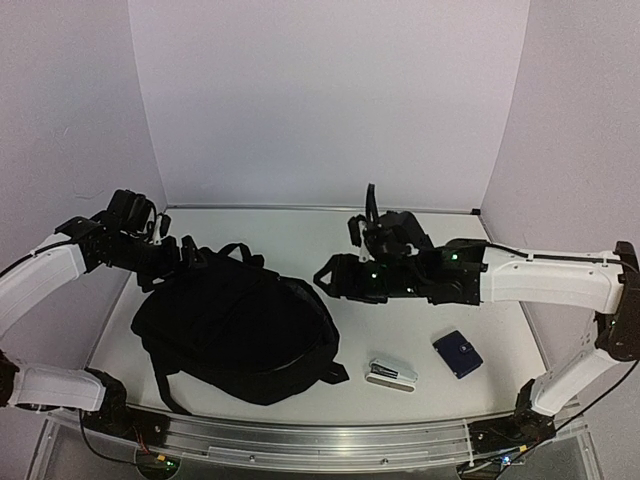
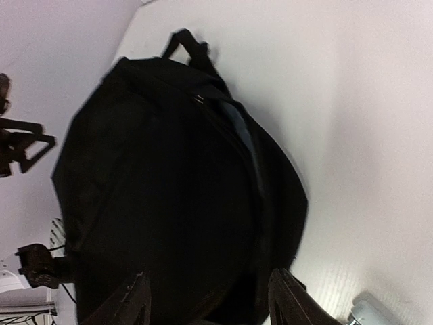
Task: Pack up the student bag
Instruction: Zip the student bag at the center of the board.
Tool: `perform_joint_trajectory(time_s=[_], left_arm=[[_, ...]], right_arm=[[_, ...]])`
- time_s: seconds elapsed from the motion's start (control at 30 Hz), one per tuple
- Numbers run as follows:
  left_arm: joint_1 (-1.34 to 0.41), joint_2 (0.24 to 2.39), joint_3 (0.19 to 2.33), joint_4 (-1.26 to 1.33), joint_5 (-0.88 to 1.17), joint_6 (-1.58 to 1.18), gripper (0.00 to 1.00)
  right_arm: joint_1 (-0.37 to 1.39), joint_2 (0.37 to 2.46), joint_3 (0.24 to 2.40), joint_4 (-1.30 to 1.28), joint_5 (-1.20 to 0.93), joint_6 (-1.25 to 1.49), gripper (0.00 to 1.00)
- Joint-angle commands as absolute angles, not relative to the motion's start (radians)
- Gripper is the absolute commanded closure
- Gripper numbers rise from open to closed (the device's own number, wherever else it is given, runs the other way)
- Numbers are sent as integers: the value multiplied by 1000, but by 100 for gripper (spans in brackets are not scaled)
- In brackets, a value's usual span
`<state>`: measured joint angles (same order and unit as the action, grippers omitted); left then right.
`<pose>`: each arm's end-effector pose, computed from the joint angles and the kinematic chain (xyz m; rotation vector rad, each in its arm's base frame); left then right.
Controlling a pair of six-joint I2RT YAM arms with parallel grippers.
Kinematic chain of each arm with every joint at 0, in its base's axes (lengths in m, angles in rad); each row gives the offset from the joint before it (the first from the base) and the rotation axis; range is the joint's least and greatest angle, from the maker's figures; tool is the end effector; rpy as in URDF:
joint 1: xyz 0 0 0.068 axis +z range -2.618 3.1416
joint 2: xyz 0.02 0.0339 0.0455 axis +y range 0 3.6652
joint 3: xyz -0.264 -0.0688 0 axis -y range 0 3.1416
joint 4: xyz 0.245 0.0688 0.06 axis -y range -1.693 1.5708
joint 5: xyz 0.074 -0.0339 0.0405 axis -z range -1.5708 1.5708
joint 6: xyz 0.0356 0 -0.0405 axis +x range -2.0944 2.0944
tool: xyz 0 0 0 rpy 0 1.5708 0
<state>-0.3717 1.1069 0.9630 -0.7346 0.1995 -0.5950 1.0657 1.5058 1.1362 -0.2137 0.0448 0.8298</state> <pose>0.2047 -0.0874 0.2900 -0.1920 2.5358 -0.6512 0.1681 0.3006 0.2840 -0.2479 2.3327 0.9946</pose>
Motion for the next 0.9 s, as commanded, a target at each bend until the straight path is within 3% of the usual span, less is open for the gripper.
perform_joint_trajectory(time_s=[0.0,0.4,0.87], left_arm=[[-356,1086,967,-747,125,-622,0],[-265,1015,880,-836,96,-689,0],[-260,898,790,-954,71,-831,8]], right_arm=[[1065,1628,1316,-268,15,689,45],[990,2083,1671,-310,-117,548,54],[906,2243,1810,-316,-154,435,53]])
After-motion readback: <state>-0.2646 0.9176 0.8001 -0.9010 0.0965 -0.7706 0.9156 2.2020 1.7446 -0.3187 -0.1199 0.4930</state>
